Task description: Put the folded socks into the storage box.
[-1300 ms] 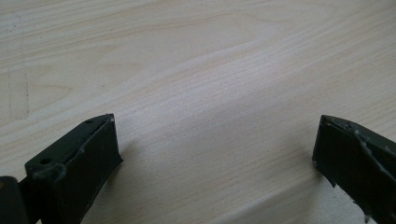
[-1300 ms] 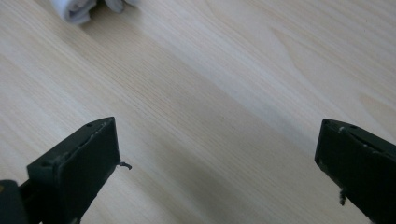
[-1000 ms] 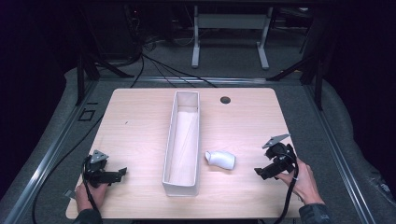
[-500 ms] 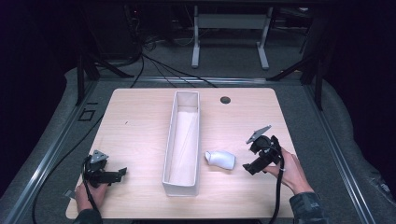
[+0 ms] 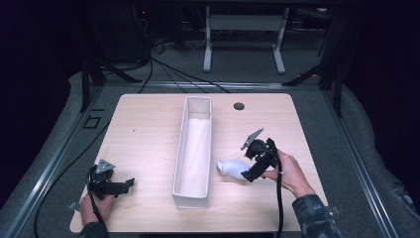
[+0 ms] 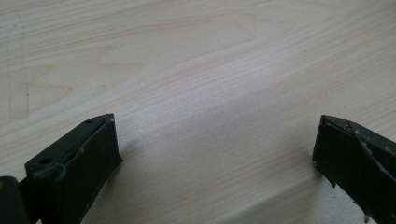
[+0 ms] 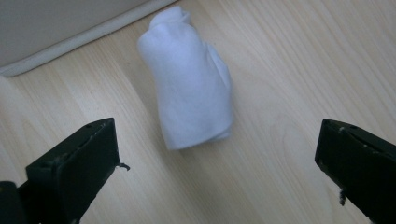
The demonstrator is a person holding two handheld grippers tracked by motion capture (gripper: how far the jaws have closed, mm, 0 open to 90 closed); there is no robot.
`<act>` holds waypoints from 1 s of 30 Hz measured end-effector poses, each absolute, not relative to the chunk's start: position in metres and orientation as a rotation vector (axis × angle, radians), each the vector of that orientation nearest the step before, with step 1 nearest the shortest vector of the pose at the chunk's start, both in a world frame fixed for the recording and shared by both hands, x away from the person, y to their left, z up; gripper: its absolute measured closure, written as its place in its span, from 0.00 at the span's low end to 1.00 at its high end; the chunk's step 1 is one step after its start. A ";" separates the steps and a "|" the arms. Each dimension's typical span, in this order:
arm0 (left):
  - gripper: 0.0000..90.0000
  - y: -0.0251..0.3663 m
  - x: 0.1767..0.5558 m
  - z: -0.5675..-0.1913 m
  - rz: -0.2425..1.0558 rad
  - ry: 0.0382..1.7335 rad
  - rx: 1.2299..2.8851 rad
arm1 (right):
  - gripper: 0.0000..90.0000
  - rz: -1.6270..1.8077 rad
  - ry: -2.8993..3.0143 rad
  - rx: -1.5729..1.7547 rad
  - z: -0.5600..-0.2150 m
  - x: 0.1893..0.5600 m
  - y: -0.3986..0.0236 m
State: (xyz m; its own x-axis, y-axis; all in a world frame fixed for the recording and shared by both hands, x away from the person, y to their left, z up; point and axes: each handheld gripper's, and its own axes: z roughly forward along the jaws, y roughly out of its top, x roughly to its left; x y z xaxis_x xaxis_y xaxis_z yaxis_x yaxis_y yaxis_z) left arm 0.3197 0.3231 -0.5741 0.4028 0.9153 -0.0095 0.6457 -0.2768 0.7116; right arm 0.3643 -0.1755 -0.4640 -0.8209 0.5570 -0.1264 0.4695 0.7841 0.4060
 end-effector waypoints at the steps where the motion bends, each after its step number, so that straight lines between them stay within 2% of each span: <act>1: 0.00 0.323 0.320 -0.574 0.543 1.326 2.023 | 0.00 0.521 2.737 0.795 -0.465 0.365 -0.172; 14: 0.00 0.323 0.320 -0.574 0.543 1.326 2.022 | 0.00 0.489 2.823 0.713 -0.483 0.377 -0.141; 30: 0.00 0.323 0.320 -0.574 0.542 1.326 2.022 | 0.34 0.347 2.840 0.613 -0.512 0.385 -0.121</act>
